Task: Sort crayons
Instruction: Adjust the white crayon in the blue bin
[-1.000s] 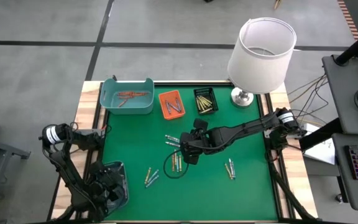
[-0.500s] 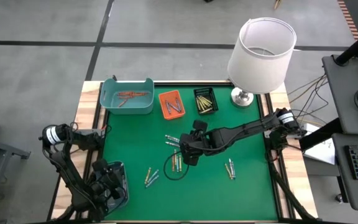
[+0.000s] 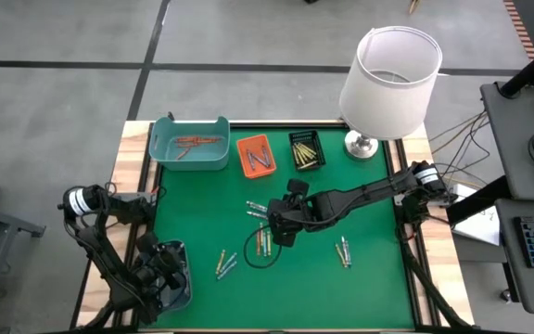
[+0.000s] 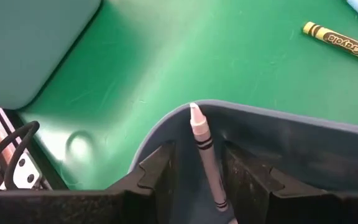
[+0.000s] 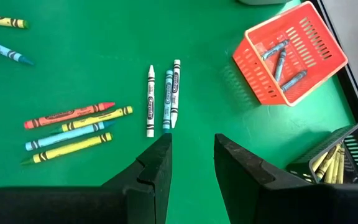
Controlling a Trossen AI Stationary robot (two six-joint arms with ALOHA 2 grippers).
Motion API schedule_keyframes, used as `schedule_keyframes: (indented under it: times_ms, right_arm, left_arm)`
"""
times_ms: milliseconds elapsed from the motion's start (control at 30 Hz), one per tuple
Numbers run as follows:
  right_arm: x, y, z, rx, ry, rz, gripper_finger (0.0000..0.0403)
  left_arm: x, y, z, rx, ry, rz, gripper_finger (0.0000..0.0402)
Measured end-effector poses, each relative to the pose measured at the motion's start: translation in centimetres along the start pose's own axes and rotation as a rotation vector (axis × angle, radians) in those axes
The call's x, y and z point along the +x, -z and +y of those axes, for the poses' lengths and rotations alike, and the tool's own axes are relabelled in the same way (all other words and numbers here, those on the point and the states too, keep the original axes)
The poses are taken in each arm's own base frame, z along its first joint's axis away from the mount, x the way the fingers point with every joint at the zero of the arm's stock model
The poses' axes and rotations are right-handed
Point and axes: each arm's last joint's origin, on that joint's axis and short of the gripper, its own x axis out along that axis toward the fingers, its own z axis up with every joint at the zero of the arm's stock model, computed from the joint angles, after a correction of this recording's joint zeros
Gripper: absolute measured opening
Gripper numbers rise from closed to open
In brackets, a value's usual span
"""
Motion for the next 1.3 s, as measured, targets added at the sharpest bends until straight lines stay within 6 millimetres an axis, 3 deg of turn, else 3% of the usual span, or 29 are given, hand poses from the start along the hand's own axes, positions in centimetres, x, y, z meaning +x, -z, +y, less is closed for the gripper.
schedule_keyframes:
  times_ms: [467,967,1200,1300]
  right_arm:
    - [-0.01,-0.12,0.03,0.005,-0.004,-0.012,0.0107]
    - [-0.03,-0.15,0.04,0.006,-0.005,-0.014,0.0107]
    - [-0.03,-0.15,0.04,0.006,-0.005,-0.014,0.0107]
    - [-0.03,-0.15,0.04,0.006,-0.005,-0.014,0.0107]
  left_arm:
    - [0.37,0.21,0.15,-0.035,-0.010,-0.003,0.0077]
    - [0.96,0.65,0.46,-0.058,-0.035,0.026,0.0073]
    - [0.81,0.87,0.22,-0.027,-0.034,0.114,0.0011]
    - [0.26,0.66,-0.07,-0.028,-0.021,0.145,0.0010]
